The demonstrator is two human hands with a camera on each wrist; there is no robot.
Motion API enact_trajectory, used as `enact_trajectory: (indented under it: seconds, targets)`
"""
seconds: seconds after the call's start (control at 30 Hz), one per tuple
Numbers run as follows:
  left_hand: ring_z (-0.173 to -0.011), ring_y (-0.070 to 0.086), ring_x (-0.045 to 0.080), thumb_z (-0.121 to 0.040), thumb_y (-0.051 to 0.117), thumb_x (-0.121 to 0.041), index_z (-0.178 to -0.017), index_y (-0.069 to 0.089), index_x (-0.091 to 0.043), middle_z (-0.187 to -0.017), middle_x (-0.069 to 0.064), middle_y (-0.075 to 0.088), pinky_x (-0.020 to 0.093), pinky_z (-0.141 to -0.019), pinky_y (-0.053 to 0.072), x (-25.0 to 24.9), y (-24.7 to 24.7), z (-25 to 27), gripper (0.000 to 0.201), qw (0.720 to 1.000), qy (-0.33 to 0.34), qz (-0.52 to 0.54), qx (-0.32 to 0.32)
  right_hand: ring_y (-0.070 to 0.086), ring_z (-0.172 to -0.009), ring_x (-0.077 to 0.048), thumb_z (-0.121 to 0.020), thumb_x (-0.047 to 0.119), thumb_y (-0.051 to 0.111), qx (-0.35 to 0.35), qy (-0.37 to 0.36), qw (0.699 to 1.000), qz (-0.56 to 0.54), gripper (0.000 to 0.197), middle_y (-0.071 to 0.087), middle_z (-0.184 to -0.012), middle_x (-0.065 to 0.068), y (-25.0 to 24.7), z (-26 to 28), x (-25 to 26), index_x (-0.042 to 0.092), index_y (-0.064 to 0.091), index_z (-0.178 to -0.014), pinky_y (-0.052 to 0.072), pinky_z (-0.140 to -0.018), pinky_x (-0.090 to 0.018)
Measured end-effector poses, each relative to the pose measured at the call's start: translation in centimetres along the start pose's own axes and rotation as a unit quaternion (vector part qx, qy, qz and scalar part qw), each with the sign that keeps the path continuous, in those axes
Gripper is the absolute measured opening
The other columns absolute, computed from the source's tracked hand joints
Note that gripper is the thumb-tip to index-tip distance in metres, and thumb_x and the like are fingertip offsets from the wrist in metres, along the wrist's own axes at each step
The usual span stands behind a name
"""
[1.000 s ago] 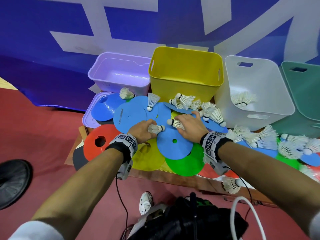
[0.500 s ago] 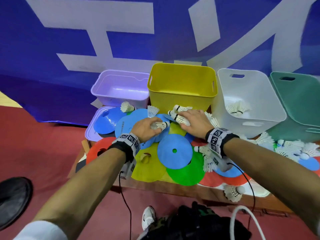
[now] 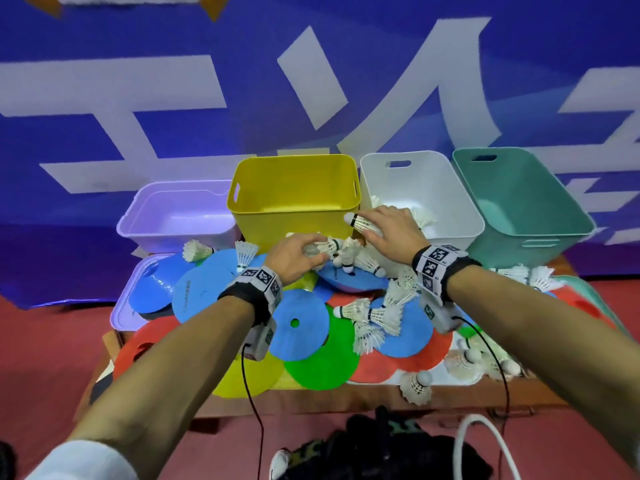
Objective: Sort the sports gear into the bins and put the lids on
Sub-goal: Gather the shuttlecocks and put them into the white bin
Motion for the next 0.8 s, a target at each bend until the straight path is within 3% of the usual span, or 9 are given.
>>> enact_trajectory:
  seconds: [0.07,0.23,0.53,0.8]
  targets:
    - [-0.114,0.057,0.022,-0.091,0.059,-0.052,-0.131,0.057,-0.037,-0.134,-0.002,0.059,0.032,-0.085,0.046,-1.6,0.6,-0.7,0.043,1.000,0.008,-0.002,-0.007,0.053,-0.112,-0.027,-0.099,0.034,0.046,-0.001,0.010,1.000,-0.002,0.042,0.060,-0.122,-0.006,-0.5,0.7,-1.8,0.024,0.046,-0.140,0.031,-0.092,-0.039]
    - [-0.122,0.052,0.022,-0.098,0.046,-0.052,-0.141,0.046,-0.029,-0.141,0.001,0.052,0.039,-0.099,0.043,-4.8,1.6,-2.1,0.048,0.999,0.045,-0.019,-0.014,0.054,-0.116,-0.031,-0.100,0.031,0.044,-0.019,0.054,0.998,-0.014,0.043,0.059,-0.129,-0.010,-1.4,1.8,-5.3,0.019,0.040,-0.141,0.034,-0.097,-0.043]
    - [-0.132,0.044,0.024,-0.104,0.037,-0.039,-0.145,0.039,-0.022,-0.148,0.006,0.044,0.038,-0.106,0.038,-8.7,3.5,-5.1,0.044,0.997,0.061,-0.041,-0.011,0.054,-0.116,-0.029,-0.102,0.040,0.040,-0.026,0.078,0.997,0.002,0.042,0.055,-0.134,-0.005,-1.6,4.1,-10.1,0.033,0.041,-0.143,0.036,-0.091,-0.042]
    - [-0.129,0.047,0.023,-0.101,0.037,-0.048,-0.144,0.038,-0.025,-0.145,0.005,0.045,0.045,-0.104,0.042,-10.0,5.7,-7.2,0.048,0.997,0.063,-0.046,0.010,0.052,-0.119,-0.032,-0.102,0.038,0.041,0.002,0.104,0.995,-0.003,0.043,0.048,-0.141,-0.009,-0.8,5.1,-12.5,0.032,0.040,-0.144,0.036,-0.097,-0.043]
Point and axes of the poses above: each hand's wrist, its own z-axis away from the middle knuckle, its own y-axis out of the palm, x = y × z, the point moved 1 cm from there along -z, towards the middle knuckle
